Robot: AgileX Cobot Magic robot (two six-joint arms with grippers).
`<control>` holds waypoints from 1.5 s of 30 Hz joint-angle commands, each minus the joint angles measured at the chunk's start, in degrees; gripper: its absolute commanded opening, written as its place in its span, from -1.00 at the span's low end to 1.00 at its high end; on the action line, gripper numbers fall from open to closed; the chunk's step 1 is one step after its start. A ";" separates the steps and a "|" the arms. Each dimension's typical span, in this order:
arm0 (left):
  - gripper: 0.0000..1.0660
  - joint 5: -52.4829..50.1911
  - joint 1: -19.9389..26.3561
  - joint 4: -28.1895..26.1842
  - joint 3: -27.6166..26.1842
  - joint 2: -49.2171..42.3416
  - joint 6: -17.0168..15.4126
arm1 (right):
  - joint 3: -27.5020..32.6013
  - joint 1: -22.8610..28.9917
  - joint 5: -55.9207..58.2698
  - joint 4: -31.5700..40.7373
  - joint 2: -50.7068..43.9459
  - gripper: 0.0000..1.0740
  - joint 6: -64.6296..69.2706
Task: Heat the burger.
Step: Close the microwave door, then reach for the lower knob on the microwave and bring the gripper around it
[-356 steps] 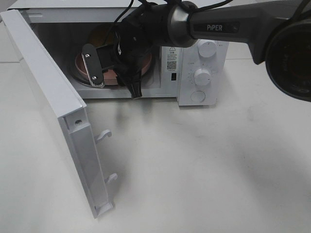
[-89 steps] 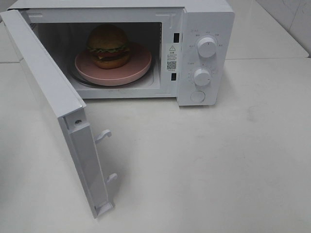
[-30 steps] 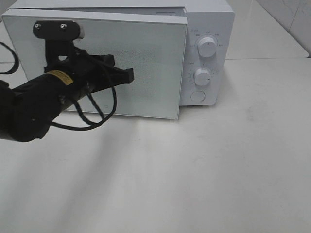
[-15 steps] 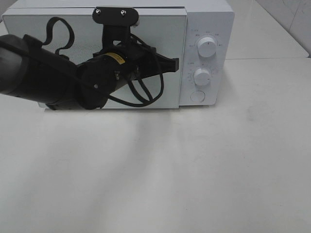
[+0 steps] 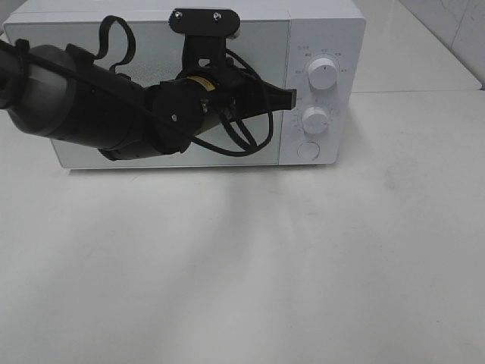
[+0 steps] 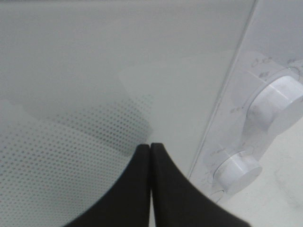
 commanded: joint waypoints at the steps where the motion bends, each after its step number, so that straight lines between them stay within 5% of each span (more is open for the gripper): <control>1: -1.00 -0.92 -0.11 -1.49 -0.97 -1.15 0.40 | 0.11 -0.34 -0.23 -0.06 -1.55 0.40 -0.46; 13: -0.99 18.68 -0.97 -1.43 8.88 -9.51 0.00 | 0.11 -0.34 -0.23 -0.06 -1.55 0.40 -0.40; 17: -0.62 26.30 -0.92 -1.43 11.12 -12.20 -0.06 | 0.11 -0.34 -0.23 -0.06 -1.55 0.40 -0.40; 18: -0.05 32.49 -0.92 -1.20 11.92 -13.69 -0.06 | 0.11 -0.34 -0.23 -0.06 -1.55 0.40 -0.40; 19: 0.32 39.30 -0.74 -0.06 12.09 -14.90 0.06 | 0.11 -0.34 -0.23 -0.06 -1.55 0.40 -0.40; 20: 0.32 39.30 -0.74 -0.06 12.09 -14.90 0.06 | 0.11 -0.34 -0.23 -0.06 -1.55 0.40 -0.40; 21: 0.93 42.63 -0.52 1.15 12.09 -15.47 0.06 | 0.11 -0.34 -0.23 -0.06 -1.55 0.40 -0.40; 29: 0.83 62.97 -0.46 15.01 12.09 -21.14 -0.86 | 0.11 -0.34 -0.23 -0.06 -1.55 0.40 -0.40; 33: 0.83 71.85 0.23 20.34 12.09 -24.35 -9.68 | 0.11 -0.34 -0.23 -0.06 -1.55 0.40 -0.40; 35: 0.83 72.99 0.74 21.03 12.09 -25.04 -10.83 | 0.11 -0.34 -0.23 -0.06 -1.55 0.40 -0.40; 40: 0.83 79.07 8.37 21.31 12.09 -28.82 -12.03 | 0.11 -0.34 -0.23 -0.06 -1.55 0.40 -0.40; 45: 0.83 83.77 19.42 21.31 12.09 -33.80 -9.17 | 0.11 -0.34 -0.23 -0.06 -1.55 0.40 -0.40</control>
